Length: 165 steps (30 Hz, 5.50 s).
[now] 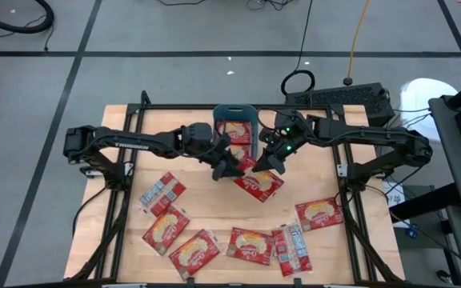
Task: Sort popcorn bags into baskets
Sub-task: Put the red popcorn bag into the blue bin
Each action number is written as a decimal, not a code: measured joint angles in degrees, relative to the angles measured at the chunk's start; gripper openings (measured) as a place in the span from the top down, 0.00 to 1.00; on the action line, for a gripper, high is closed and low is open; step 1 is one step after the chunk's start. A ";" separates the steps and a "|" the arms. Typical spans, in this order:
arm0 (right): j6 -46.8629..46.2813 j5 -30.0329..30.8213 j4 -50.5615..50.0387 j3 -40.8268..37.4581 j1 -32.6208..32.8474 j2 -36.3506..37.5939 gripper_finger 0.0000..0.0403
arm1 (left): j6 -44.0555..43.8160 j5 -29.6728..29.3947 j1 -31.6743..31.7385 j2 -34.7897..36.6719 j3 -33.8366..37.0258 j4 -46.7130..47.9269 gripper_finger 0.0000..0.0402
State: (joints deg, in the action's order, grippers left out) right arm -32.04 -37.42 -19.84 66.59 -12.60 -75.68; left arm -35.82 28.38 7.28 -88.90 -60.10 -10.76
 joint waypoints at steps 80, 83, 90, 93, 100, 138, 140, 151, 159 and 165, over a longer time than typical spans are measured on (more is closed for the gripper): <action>17.80 30.74 -13.96 0.02 -10.69 18.95 0.49 | -8.55 -17.76 13.34 11.37 0.09 16.05 0.93; 17.80 30.72 -13.92 0.02 -10.69 18.85 0.49 | -13.63 -23.22 11.50 10.38 -0.08 17.31 0.90; 17.78 31.47 -13.90 0.00 -10.67 18.75 0.50 | -18.98 -35.20 6.77 8.35 0.00 18.83 0.89; 17.78 31.51 -13.90 -0.02 -10.67 18.75 0.50 | -21.20 -38.51 5.38 6.93 -0.01 19.03 0.92; 15.69 31.60 -13.90 -0.02 -10.67 18.75 0.50 | -29.54 -44.19 2.79 3.18 0.00 17.95 0.89; 17.41 29.87 -11.64 -3.98 -10.56 18.60 0.50 | -40.01 -43.37 0.79 -6.32 0.02 15.45 0.85; 17.65 29.87 -11.64 -3.98 -10.56 18.60 0.50 | -40.38 -43.38 0.83 -6.82 -0.13 15.22 0.85; 17.56 29.87 -11.67 -3.98 -10.56 18.60 0.50 | -40.23 -41.80 0.84 -6.91 -0.02 16.93 0.81; 16.39 29.87 -11.67 -3.98 -10.56 18.60 0.50 | -40.40 -41.26 0.12 -6.91 -0.02 19.58 0.65; 15.22 29.87 -11.67 -3.98 -10.56 18.60 0.50 | -39.85 -37.97 -0.28 -6.22 -0.02 20.58 0.61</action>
State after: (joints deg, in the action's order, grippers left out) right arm -16.82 -7.55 -31.51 62.61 -23.16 -57.08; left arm -75.67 -9.59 7.01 -95.11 -60.12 9.82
